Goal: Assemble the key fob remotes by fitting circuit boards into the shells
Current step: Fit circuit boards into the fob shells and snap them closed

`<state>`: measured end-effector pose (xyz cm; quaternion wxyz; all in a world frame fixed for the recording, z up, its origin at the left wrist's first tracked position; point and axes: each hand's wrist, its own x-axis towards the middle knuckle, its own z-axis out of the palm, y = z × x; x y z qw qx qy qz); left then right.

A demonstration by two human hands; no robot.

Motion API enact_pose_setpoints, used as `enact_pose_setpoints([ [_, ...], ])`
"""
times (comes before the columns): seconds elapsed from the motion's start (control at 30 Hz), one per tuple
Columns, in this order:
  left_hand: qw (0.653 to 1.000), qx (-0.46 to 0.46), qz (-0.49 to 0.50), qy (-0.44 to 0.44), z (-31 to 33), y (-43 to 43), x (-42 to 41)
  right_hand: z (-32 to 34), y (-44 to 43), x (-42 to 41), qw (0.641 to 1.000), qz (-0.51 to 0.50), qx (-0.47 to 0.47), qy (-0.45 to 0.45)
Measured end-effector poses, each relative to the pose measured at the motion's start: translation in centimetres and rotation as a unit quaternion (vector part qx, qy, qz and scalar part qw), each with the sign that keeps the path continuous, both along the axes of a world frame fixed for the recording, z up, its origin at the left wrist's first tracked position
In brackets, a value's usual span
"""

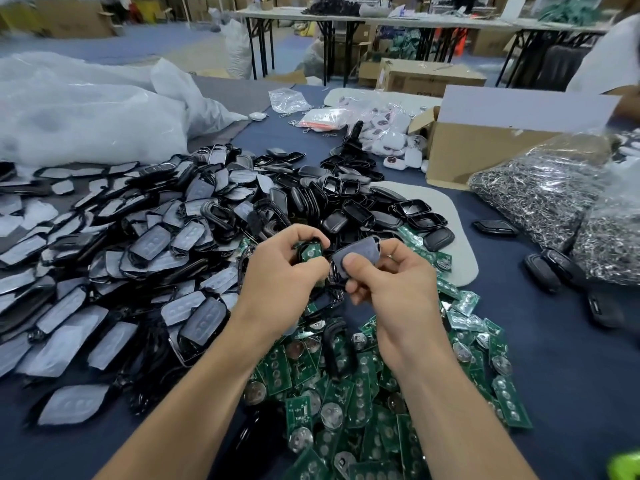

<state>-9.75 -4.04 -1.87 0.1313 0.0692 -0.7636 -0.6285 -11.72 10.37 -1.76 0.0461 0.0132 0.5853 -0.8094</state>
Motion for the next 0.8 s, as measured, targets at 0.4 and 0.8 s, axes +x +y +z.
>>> enact_pose_setpoints([
  [0.4,1.000,0.014,-0.009,-0.008,0.21,0.40,0.25,0.12,-0.05,0.28,1.000,0.009,-0.018,0.011],
  [0.8,0.989,-0.115,0.081,0.043,0.15,0.16,0.52,-0.12,0.15,0.08,0.993,-0.008,0.093,0.078],
])
